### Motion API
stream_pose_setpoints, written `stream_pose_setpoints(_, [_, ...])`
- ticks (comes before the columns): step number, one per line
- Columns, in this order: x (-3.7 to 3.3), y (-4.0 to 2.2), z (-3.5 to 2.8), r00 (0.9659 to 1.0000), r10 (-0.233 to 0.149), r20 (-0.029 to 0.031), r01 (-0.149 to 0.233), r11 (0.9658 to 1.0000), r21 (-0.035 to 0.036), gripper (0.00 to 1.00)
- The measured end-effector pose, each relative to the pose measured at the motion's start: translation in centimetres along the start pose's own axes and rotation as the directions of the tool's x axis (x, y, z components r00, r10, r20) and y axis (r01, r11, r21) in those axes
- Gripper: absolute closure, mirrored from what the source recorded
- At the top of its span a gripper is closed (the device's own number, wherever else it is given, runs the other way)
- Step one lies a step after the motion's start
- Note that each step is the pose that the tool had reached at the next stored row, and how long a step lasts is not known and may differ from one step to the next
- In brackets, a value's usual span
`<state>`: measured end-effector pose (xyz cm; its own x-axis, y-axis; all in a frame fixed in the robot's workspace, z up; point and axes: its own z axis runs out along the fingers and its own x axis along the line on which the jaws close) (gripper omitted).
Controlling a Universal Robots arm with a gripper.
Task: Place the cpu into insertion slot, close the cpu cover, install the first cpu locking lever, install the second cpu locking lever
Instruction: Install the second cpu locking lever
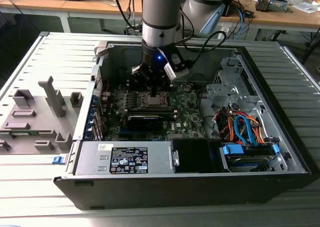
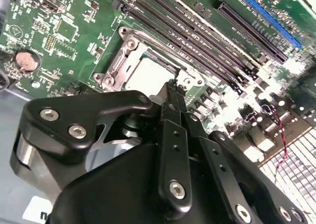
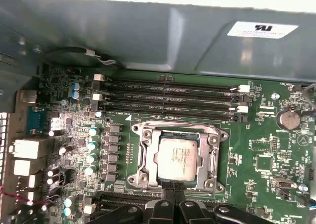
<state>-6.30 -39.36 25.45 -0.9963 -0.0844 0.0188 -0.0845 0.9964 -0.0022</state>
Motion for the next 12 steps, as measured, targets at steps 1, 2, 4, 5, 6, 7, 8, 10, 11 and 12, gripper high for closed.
stream_pose_setpoints(1, [0.02,0.00,-1.33,1.0000,0.000,0.0000,0.000,1.0000,0.0000,0.89])
stream_pose_setpoints(2, [0.04,-0.01,-2.34,1.0000,0.000,-0.0001,0.000,1.0000,0.0000,0.89])
stream_pose_setpoints(4, [0.04,-0.01,-2.51,1.0000,0.000,0.0000,0.000,1.0000,0.0001,0.89])
stream_pose_setpoints(5, [0.04,-0.01,-2.57,1.0000,0.000,0.0000,0.000,1.0000,0.0000,0.89])
stream_pose_setpoints(6, [0.04,0.00,-2.58,1.0000,0.000,0.0001,0.000,1.0000,-0.0001,0.89])
stream_pose_setpoints(7, [0.04,0.00,-2.58,1.0000,0.000,0.0002,0.000,1.0000,-0.0002,0.89])
stream_pose_setpoints(8, [0.04,0.00,-2.59,1.0000,0.000,0.0002,0.000,1.0000,-0.0002,0.89])
stream_pose_setpoints(10, [0.05,-0.01,-2.64,1.0000,0.000,0.0000,0.000,1.0000,0.0000,0.89])
stream_pose_setpoints(11, [0.04,-0.01,-2.64,1.0000,0.000,0.0000,0.000,1.0000,0.0000,0.89])
stream_pose_setpoints(12, [0.04,-0.01,-2.64,1.0000,0.000,0.0000,0.000,1.0000,0.0000,0.89])
